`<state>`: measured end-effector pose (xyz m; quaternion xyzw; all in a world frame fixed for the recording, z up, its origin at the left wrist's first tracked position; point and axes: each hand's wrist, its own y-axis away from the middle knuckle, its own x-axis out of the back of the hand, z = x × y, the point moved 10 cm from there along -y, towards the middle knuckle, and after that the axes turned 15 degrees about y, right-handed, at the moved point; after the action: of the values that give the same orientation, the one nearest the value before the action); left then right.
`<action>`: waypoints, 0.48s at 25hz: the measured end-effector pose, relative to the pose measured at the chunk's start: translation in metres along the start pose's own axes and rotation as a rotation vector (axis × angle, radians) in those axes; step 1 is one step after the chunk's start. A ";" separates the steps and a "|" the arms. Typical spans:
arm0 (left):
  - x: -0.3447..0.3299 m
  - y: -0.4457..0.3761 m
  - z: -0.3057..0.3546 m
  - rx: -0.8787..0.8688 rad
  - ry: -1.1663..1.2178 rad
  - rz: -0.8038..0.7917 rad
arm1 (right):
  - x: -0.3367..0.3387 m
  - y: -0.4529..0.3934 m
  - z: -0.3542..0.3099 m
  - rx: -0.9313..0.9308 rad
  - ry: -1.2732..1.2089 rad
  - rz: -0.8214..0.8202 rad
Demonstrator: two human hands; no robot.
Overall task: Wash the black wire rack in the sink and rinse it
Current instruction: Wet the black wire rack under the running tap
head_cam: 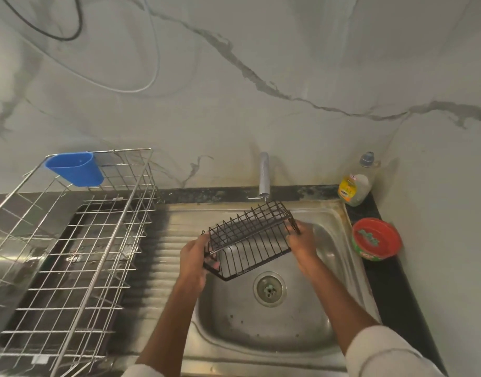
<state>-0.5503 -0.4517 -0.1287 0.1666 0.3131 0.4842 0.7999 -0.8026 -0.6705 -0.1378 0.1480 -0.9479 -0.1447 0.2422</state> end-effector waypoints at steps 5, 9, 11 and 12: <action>0.029 0.019 0.007 -0.129 0.072 0.151 | -0.033 -0.010 -0.028 -0.022 0.066 -0.118; 0.046 0.036 -0.004 -0.171 0.109 0.251 | -0.054 -0.016 -0.041 0.012 0.008 -0.232; 0.052 0.044 -0.015 -0.167 0.096 0.283 | -0.056 -0.019 -0.043 0.033 -0.018 -0.274; 0.051 0.049 -0.018 -0.167 0.082 0.272 | -0.056 -0.018 -0.046 0.055 -0.040 -0.297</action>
<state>-0.5780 -0.3844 -0.1320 0.1202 0.2787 0.6187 0.7247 -0.7283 -0.6761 -0.1285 0.2901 -0.9239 -0.1557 0.1949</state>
